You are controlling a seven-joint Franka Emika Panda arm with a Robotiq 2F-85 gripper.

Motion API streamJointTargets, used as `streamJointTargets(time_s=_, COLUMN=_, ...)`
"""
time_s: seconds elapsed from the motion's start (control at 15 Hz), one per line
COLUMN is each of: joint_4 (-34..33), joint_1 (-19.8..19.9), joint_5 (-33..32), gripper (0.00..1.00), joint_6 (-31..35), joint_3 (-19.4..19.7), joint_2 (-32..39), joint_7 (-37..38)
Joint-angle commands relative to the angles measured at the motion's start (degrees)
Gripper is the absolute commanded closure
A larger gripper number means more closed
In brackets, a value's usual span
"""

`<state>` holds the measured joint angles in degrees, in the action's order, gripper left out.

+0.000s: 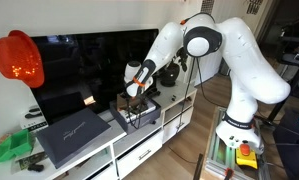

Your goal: Open the box in front of the TV

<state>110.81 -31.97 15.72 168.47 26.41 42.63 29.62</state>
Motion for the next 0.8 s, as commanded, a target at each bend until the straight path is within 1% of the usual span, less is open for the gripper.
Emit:
streamJointTargets(time_s=0.0, joint_4=1.25, joint_1=2.31, joint_5=-2.98, gripper=1.0, joint_6=-1.0, joint_3=-2.82, joint_2=0.3, joint_7=3.52)
streamJointTargets(time_s=0.13, joint_4=2.79, joint_1=1.56, joint_5=-4.15, gripper=1.0, joint_6=-0.78, joint_3=-2.08, joint_2=-1.47, joint_7=4.4)
streamJointTargets(time_s=0.4, joint_4=7.79, joint_1=0.54, joint_5=-6.38, gripper=1.0, joint_6=0.01, joint_3=-1.83, joint_2=-7.06, joint_7=4.39)
streamJointTargets(time_s=0.73, joint_4=13.74, joint_1=0.21, joint_5=-9.04, gripper=1.0, joint_6=0.78, joint_3=-2.01, joint_2=-12.86, joint_7=4.15)
